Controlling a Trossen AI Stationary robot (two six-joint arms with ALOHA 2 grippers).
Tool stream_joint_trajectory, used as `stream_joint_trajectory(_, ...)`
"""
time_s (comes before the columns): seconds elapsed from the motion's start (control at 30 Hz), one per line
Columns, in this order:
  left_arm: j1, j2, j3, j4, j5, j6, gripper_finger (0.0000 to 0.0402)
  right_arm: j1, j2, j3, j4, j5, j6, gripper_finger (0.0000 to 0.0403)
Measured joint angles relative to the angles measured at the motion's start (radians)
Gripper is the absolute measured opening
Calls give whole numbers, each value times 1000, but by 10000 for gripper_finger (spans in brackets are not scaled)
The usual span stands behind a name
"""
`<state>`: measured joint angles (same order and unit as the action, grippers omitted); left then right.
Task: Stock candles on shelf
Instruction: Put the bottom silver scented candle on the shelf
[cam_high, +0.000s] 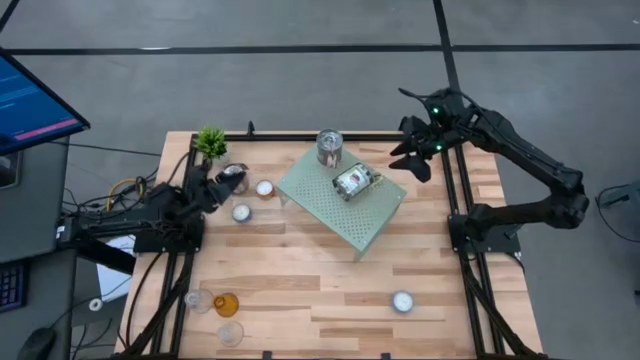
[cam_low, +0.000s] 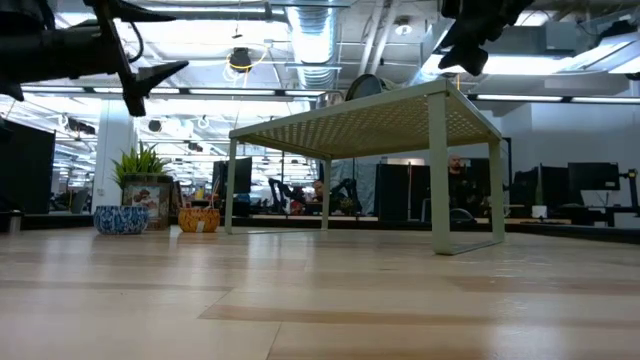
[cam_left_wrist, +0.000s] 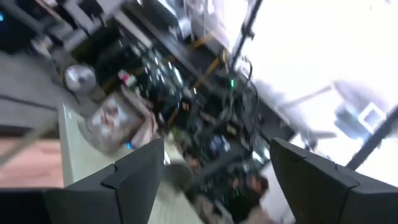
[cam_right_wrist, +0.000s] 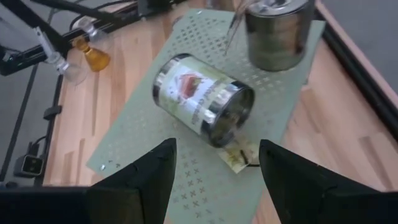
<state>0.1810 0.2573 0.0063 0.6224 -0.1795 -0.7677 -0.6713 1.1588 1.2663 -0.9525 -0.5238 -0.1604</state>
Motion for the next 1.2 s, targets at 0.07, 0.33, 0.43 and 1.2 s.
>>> stream_joint_trajectory(0.07,0,0,0,10,-52,3,294,-21,8,0,7,-1,-3,218)
stream_joint_trajectory(0.33,0,0,0,24,-172,-7,294,-38,32,-1,80,-29,36,209)
stream_joint_trajectory(0.43,0,3,0,33,-171,-8,294,-38,41,-1,104,-29,64,205)
stream_joint_trajectory(1.2,-188,892,698,-256,34,-276,294,-37,40,0,72,-27,185,205)
